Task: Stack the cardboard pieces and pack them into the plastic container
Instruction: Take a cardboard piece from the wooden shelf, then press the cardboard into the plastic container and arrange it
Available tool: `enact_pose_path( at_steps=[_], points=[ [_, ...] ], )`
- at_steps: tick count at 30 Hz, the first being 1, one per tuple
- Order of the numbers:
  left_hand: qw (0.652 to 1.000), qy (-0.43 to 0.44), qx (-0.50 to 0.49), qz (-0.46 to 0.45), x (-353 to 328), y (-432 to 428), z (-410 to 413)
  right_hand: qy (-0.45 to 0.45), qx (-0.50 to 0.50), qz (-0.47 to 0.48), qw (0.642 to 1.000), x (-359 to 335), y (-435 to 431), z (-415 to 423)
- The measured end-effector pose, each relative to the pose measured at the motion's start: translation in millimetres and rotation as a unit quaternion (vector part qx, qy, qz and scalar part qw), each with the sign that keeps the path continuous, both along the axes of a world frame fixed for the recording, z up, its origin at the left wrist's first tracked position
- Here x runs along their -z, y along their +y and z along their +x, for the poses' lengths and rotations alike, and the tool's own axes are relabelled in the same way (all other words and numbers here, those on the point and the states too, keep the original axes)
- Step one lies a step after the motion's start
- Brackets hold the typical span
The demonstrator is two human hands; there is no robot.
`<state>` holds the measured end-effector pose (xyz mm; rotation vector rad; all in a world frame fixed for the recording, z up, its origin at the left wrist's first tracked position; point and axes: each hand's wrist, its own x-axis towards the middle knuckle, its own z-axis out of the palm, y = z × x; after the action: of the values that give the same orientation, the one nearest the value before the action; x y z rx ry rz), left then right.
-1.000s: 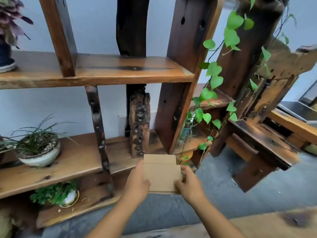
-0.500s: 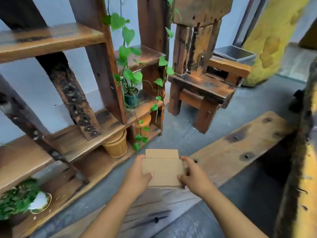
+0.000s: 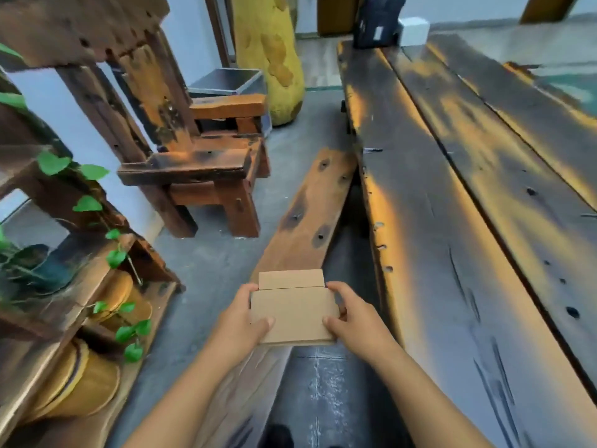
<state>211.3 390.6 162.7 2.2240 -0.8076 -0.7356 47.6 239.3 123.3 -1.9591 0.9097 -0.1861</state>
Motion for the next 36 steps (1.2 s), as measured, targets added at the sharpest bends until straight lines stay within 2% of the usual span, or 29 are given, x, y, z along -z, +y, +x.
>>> enact_pose_path(
  at_steps=[5,8,12,15,18,23,26,30,36],
  points=[
    [0.990,0.043,0.130,-0.030,9.1,-83.1,-2.5,0.024,0.133,0.004,0.991,-1.1,-31.4,-42.5],
    [0.976,0.076,0.204,-0.023,16.1,-124.5,-10.4,0.045,0.230,-0.010,0.972,-5.2,-37.4,-61.6],
    [0.953,0.053,0.298,-0.008,25.5,-165.6,-30.0,0.092,0.317,-0.004,0.944,-10.9,-32.5,-89.3],
    [0.924,0.046,0.380,0.001,29.6,-190.8,-60.7,0.104,0.409,0.005,0.907,-15.2,-22.5,-119.8],
    [0.896,0.060,0.441,0.001,27.6,-204.7,-95.7,0.112,0.462,0.003,0.880,-20.0,-6.7,-148.6],
    [0.836,0.040,0.548,-0.006,21.8,-222.5,-179.6,0.099,0.570,0.005,0.816,-23.9,22.7,-215.2],
    [0.810,0.037,0.585,-0.002,20.9,-225.4,-232.1,0.083,0.617,0.008,0.783,-19.4,40.4,-256.0],
    [0.792,0.007,0.610,0.007,19.7,-222.9,-298.3,0.057,0.656,0.026,0.752,-11.3,56.8,-310.3],
    [0.761,-0.021,0.648,0.022,24.3,-212.6,-384.2,0.054,0.693,0.030,0.719,5.0,79.7,-381.0]
  ],
)
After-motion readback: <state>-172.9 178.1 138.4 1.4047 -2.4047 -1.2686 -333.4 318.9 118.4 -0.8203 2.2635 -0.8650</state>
